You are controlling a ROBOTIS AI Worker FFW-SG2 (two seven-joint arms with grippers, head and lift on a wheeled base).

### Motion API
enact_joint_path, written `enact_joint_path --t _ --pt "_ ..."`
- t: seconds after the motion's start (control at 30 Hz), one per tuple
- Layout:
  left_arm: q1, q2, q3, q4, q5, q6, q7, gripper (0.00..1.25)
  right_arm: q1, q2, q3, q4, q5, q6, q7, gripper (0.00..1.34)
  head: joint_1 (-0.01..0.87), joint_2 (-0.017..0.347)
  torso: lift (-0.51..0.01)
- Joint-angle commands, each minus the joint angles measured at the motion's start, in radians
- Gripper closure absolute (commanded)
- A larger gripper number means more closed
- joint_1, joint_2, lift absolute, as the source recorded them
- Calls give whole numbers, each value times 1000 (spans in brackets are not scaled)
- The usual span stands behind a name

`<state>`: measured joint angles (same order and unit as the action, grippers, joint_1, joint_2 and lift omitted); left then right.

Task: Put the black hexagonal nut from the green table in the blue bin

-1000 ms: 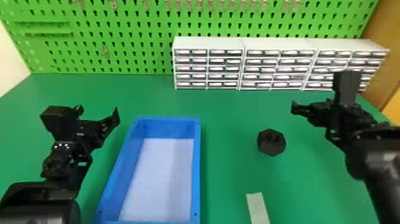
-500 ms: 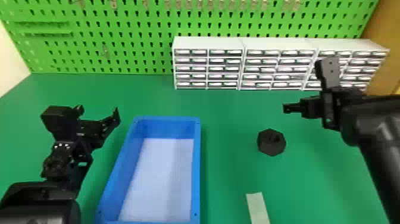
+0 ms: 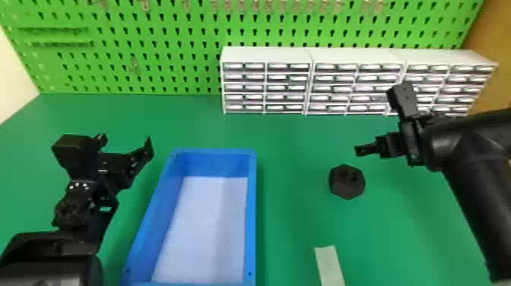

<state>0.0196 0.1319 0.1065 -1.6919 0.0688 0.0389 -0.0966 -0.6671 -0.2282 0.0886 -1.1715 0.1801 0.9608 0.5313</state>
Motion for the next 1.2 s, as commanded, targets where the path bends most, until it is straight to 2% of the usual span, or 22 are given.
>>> enact_joint_path --t 0.0,0.17,0.33,0.53,1.17 --pt "-1 0 1 0 -1 -2 0 248 -40 15 -12 98 48 -20 33 121 686 52 -97" --pt "-1 2 1 0 -4 -2 0 248 -85 33 -29 196 157 -33 105 122 686 52 -97" --pt "-3 2 1 0 -6 -2 0 248 -112 36 -32 260 164 -48 111 121 686 52 -97" --pt "-1 2 2 0 -7 -2 0 248 -144 43 -29 342 190 -57 150 121 686 52 -97" --pt "-4 2 -1 0 -14 -2 0 248 -193 90 -4 446 217 -80 127 122 686 52 -97"
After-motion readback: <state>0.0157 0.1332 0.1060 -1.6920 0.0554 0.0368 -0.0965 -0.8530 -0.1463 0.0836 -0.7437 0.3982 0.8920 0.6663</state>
